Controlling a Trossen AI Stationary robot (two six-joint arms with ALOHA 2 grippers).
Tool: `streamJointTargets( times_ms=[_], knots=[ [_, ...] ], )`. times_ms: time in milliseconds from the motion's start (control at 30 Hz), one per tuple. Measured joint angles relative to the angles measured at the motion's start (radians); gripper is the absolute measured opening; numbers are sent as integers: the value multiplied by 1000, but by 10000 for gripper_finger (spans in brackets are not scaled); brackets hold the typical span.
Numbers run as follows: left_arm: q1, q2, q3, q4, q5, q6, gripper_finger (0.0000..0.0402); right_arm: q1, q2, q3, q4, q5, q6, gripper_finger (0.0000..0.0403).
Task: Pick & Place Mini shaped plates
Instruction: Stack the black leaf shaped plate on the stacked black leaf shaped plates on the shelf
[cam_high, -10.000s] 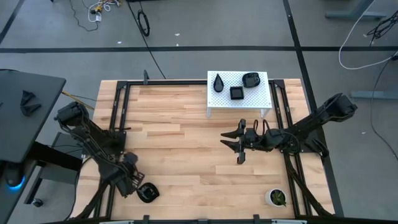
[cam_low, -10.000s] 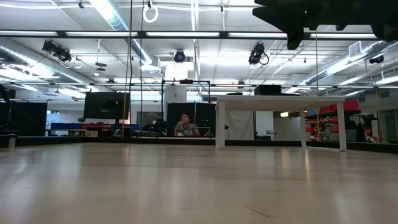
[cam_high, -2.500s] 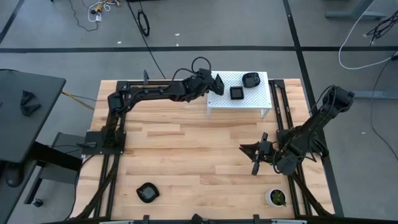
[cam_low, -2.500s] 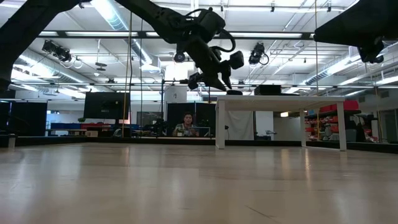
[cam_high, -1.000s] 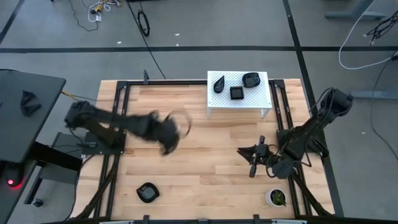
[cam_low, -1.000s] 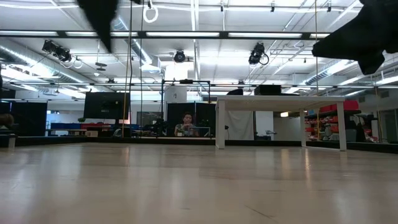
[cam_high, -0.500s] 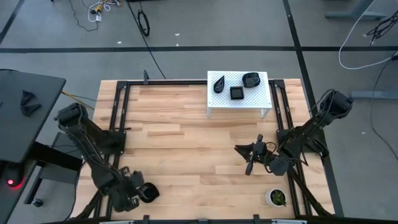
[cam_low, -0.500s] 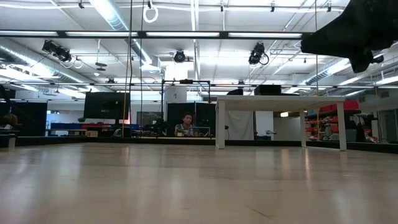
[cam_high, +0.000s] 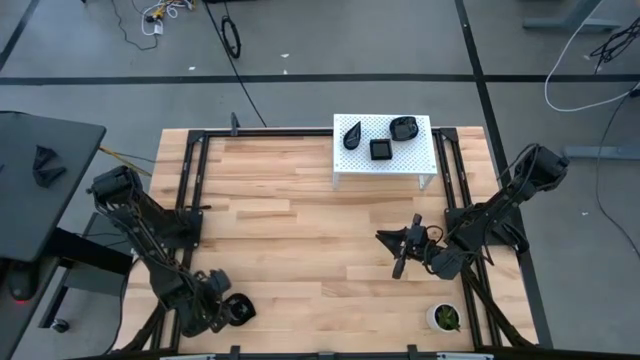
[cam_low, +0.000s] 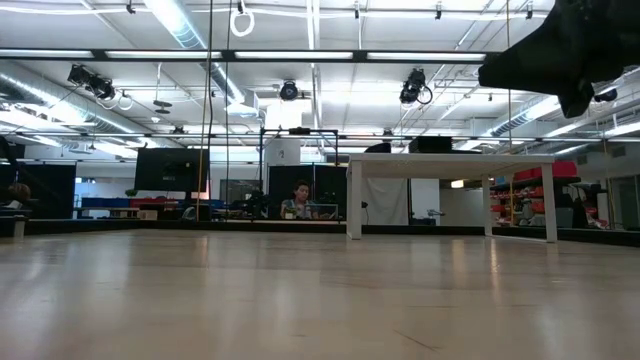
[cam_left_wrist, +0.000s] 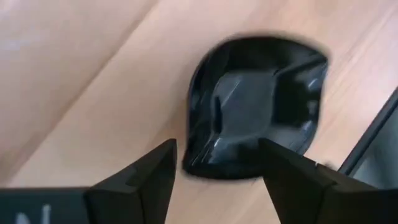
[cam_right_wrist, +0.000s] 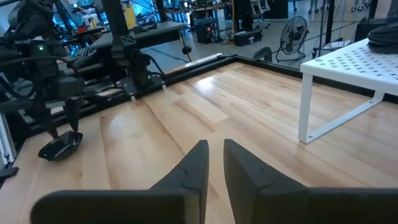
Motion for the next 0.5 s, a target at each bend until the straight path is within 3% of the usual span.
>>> streamJointTargets(
  times_ms=[500],
  knots=[
    [4,0,0,13,-141,101,78,0,0,0,-4,0,-16,54]
  ],
)
